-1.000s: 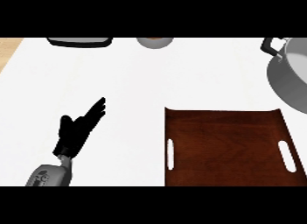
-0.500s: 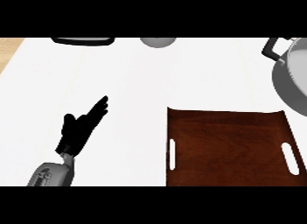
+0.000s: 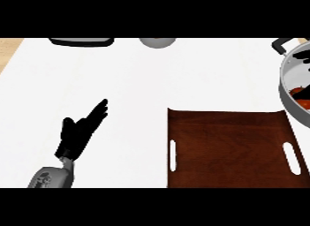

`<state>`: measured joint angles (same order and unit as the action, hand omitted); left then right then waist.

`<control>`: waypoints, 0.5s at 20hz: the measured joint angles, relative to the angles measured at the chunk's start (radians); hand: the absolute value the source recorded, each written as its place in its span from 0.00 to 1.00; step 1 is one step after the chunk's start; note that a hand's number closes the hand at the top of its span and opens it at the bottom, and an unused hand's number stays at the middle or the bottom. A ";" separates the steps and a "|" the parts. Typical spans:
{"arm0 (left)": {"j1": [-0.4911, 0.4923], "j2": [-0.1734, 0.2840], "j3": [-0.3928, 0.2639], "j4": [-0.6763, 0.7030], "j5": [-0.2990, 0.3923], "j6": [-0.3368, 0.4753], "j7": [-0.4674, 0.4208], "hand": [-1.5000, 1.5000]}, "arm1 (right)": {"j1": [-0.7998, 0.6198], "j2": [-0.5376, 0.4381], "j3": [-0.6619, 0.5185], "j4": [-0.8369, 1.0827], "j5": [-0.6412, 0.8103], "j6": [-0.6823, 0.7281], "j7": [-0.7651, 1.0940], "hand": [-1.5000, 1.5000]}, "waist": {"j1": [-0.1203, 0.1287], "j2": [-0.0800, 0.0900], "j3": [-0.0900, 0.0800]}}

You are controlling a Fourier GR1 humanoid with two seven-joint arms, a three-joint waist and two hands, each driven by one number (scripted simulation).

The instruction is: Pick the tomato from the tray and place it in the pot

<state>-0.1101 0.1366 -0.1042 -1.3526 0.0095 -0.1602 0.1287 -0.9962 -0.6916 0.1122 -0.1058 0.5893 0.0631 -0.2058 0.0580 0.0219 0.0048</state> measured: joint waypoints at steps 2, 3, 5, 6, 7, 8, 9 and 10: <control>0.000 -0.004 -0.002 0.001 -0.003 0.004 0.000 0.50 | -0.017 0.009 -0.069 -0.014 -0.068 -0.023 -0.032 0.00 | -0.005 -0.001 0.001; 0.002 -0.003 -0.001 -0.003 -0.003 0.004 0.000 0.50 | -0.023 0.013 -0.107 -0.019 -0.106 -0.034 -0.047 0.00 | -0.007 -0.002 0.001; 0.002 -0.002 0.004 -0.001 0.000 0.006 0.003 0.50 | -0.033 0.008 -0.186 -0.026 -0.183 -0.053 -0.073 0.00 | -0.013 -0.003 0.001; 0.002 0.002 0.009 0.001 0.003 0.003 0.005 0.50 | -0.038 0.004 -0.223 -0.028 -0.217 -0.068 -0.078 0.00 | -0.014 -0.003 0.001; 0.005 0.007 0.012 -0.004 0.005 0.000 0.005 0.50 | -0.035 -0.008 -0.259 -0.028 -0.252 -0.076 -0.093 0.00 | -0.015 -0.003 0.001; 0.010 0.003 0.010 0.000 0.002 0.002 -0.002 0.50 | -0.035 -0.020 -0.290 -0.028 -0.281 -0.084 -0.100 0.00 | -0.017 -0.003 0.001; 0.010 0.001 0.007 -0.007 -0.002 0.007 -0.001 0.50 | -0.038 -0.033 -0.319 -0.028 -0.309 -0.094 -0.100 0.00 | -0.017 -0.003 0.000; 0.011 -0.001 0.009 -0.001 -0.002 0.009 -0.007 0.50 | -0.034 -0.047 -0.349 -0.028 -0.336 -0.108 -0.109 0.00 | -0.018 -0.002 0.000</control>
<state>-0.0992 0.1353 -0.0947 -1.3532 0.0073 -0.1510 0.1215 -1.0299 -0.7387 -0.2371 -0.1341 0.2535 -0.0449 -0.3150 0.0397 0.0198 0.0051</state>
